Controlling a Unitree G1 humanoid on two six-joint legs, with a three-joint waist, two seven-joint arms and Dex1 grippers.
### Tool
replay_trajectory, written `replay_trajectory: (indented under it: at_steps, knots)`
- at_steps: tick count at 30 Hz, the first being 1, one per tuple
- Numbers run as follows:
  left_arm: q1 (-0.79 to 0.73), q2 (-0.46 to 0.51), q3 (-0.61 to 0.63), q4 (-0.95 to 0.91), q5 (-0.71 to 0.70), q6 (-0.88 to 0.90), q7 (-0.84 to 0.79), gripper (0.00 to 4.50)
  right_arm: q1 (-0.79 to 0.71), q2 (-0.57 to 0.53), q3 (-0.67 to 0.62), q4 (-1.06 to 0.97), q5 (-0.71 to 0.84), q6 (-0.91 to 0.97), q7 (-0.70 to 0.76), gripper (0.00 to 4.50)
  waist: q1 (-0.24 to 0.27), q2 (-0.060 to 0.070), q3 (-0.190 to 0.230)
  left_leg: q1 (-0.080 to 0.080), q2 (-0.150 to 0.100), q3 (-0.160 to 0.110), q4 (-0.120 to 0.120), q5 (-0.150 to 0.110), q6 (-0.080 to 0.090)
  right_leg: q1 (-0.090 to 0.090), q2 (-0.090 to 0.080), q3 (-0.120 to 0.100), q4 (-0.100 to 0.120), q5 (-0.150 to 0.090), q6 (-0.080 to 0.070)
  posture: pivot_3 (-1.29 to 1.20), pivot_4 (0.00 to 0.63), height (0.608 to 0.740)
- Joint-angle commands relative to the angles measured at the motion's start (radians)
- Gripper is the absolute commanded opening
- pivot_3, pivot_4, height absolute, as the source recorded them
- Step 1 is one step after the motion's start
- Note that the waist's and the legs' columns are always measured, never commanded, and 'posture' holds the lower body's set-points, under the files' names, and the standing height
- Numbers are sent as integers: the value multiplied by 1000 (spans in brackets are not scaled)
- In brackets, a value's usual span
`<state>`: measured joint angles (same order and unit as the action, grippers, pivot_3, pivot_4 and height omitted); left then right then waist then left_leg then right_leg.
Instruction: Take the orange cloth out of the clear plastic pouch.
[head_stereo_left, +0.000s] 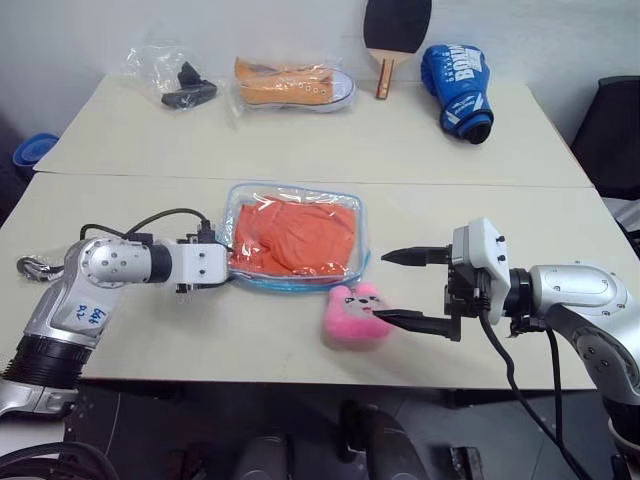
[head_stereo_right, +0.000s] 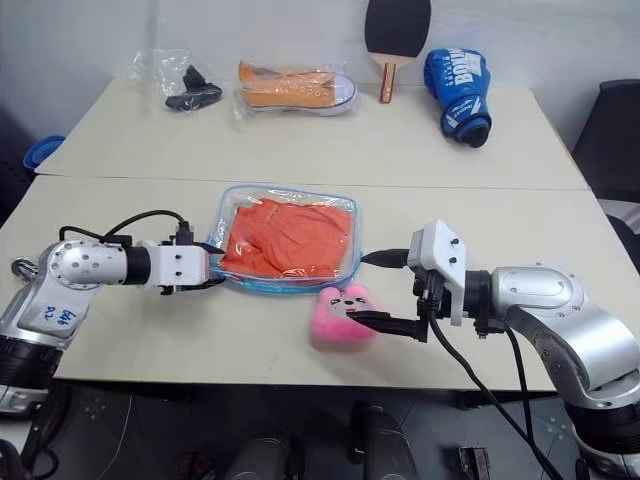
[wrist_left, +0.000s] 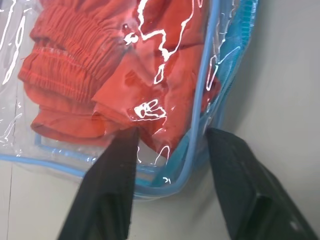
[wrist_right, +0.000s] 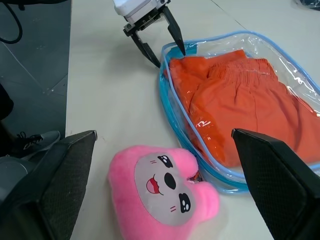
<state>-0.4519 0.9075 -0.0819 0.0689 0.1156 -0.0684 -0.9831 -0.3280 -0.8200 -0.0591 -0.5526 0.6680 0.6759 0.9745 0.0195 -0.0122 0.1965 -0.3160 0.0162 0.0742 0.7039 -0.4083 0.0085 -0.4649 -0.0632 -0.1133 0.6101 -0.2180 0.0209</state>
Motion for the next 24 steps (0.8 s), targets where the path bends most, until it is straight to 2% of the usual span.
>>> replay_trajectory:
  at_steps: [1,3,5,9,10,14,17,20,24]
  knots:
    - [45,53,137,-203,-274,232,-129,2664,-4,-17,-11,0,-6,-28,16,4500,0,0,0,-1,0,0,0,0,0,0,0,0,0,0,0,0,150,740]
    - [50,93,173,-333,-462,409,-229,2664,-7,-18,-8,14,-14,-36,23,4500,1,-1,1,-1,0,0,0,0,0,0,0,0,0,0,0,0,150,740]
    - [14,106,148,-410,-564,521,-274,2664,-11,-19,-4,24,-23,-44,30,4500,6,-1,1,-1,0,0,0,0,0,0,0,0,-1,0,0,0,150,740]
    - [-147,-43,-36,-399,-611,641,-282,2664,-4,-37,-7,34,-48,-62,46,4500,20,1,0,0,-3,-3,2,0,0,4,0,0,-2,1,1,0,150,740]
    - [-168,-64,-62,-387,-604,650,-287,2664,-4,-39,-8,35,-49,-62,47,4500,17,1,0,-1,-3,-3,4,0,0,4,1,1,-2,1,2,0,150,740]
    - [-272,-224,-298,-245,-434,554,-310,2664,26,-62,-42,8,-37,-45,39,4500,10,1,0,-3,-3,-2,4,0,0,4,2,2,-1,1,2,0,150,740]
    - [-324,-309,-405,-129,-303,449,-287,2664,62,-75,-76,-26,-22,-25,17,4500,5,0,0,-3,-3,-2,4,0,0,3,3,3,-2,1,2,0,150,740]
    - [-360,-374,-466,-6,-166,315,-219,2664,100,-83,-110,-61,-4,-7,-2,4500,4,0,0,-3,-2,-1,4,0,0,3,3,3,-1,1,2,0,150,740]
    - [-360,-424,-466,49,-111,241,-187,2664,132,-82,-133,-89,10,7,-28,4500,7,0,0,-3,-3,-1,5,0,0,4,1,4,-1,1,2,0,150,740]
